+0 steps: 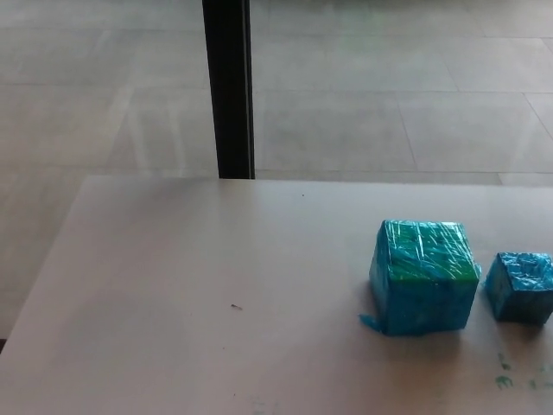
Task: The robot uses its right hand to pick up the small cube kept on the middle on the desk and place it on the bigger cube kept next to it
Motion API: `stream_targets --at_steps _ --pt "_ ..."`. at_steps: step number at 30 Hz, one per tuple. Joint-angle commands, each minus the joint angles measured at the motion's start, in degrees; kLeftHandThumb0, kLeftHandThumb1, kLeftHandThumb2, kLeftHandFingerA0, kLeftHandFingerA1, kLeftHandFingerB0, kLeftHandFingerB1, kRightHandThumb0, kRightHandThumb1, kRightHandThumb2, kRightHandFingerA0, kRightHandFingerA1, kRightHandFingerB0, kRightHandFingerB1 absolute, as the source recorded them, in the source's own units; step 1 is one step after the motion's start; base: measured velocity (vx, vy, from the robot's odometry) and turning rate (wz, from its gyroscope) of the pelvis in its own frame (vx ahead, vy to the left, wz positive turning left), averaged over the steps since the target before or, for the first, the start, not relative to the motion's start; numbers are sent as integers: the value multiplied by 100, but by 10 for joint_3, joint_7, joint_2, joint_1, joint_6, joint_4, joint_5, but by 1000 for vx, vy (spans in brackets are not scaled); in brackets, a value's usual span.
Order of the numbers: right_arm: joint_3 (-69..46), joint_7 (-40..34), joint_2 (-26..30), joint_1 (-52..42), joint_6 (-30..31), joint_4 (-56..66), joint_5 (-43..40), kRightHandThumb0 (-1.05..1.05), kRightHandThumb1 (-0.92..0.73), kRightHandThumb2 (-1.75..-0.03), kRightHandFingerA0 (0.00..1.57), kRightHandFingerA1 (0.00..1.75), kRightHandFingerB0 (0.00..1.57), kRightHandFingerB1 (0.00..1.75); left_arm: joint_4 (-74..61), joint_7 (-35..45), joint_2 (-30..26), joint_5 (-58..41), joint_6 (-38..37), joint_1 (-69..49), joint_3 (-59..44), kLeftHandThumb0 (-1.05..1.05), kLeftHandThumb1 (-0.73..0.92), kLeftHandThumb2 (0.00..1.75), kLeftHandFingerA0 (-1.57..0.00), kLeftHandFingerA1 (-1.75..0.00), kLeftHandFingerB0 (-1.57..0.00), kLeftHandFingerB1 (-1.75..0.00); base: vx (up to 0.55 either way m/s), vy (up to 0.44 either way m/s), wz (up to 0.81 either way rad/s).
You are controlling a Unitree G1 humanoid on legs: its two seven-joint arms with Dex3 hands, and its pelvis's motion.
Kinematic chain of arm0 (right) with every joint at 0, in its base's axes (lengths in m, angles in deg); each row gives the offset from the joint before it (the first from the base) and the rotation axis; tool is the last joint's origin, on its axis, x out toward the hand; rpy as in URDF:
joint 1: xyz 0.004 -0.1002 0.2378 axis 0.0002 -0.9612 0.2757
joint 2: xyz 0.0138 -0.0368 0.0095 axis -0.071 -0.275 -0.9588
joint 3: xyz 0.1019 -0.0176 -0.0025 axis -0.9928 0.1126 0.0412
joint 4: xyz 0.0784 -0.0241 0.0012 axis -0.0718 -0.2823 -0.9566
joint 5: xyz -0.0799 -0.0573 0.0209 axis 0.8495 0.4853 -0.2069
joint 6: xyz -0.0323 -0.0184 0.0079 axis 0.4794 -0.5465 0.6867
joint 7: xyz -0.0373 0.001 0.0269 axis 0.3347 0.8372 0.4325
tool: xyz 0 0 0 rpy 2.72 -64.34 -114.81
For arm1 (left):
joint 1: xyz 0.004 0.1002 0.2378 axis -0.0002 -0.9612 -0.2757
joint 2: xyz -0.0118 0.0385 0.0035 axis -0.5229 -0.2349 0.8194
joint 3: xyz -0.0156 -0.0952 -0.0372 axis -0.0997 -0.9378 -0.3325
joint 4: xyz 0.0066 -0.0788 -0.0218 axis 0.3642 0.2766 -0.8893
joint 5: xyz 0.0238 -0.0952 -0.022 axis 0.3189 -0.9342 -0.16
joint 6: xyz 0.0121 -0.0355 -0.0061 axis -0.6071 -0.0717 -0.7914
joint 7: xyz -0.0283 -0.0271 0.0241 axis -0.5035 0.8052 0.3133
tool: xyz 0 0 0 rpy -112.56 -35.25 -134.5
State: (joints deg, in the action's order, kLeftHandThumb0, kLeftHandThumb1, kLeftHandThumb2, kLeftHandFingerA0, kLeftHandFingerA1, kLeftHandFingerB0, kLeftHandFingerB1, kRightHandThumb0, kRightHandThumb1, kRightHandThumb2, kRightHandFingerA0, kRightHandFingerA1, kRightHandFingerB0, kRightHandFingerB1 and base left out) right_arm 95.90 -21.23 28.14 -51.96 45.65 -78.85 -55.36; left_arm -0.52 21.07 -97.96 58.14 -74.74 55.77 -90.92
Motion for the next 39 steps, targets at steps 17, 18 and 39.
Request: stream_targets --at_steps 17,18,39 --pt "152 11 -76 95 -29 -27 175 -72 -45 -88 0 22 0 32 4 -12 -12 18 -12 4 14 -94 82 65 -30 -72 -20 -45 0 0 0" --pt "157 12 -79 100 -30 -31 181 -79 -47 -86 3 13 10 29 2 -15 -13 23 -16 3 19 -95 83 65 -32 -72 -20 -45 0 0 0" --pt "285 -28 -138 206 -81 -203 334 -83 -49 -86 0 3 8 12 1 -8 -10 19 -7 13 19 -92 62 103 -24 -68 -16 -52 0 0 0"
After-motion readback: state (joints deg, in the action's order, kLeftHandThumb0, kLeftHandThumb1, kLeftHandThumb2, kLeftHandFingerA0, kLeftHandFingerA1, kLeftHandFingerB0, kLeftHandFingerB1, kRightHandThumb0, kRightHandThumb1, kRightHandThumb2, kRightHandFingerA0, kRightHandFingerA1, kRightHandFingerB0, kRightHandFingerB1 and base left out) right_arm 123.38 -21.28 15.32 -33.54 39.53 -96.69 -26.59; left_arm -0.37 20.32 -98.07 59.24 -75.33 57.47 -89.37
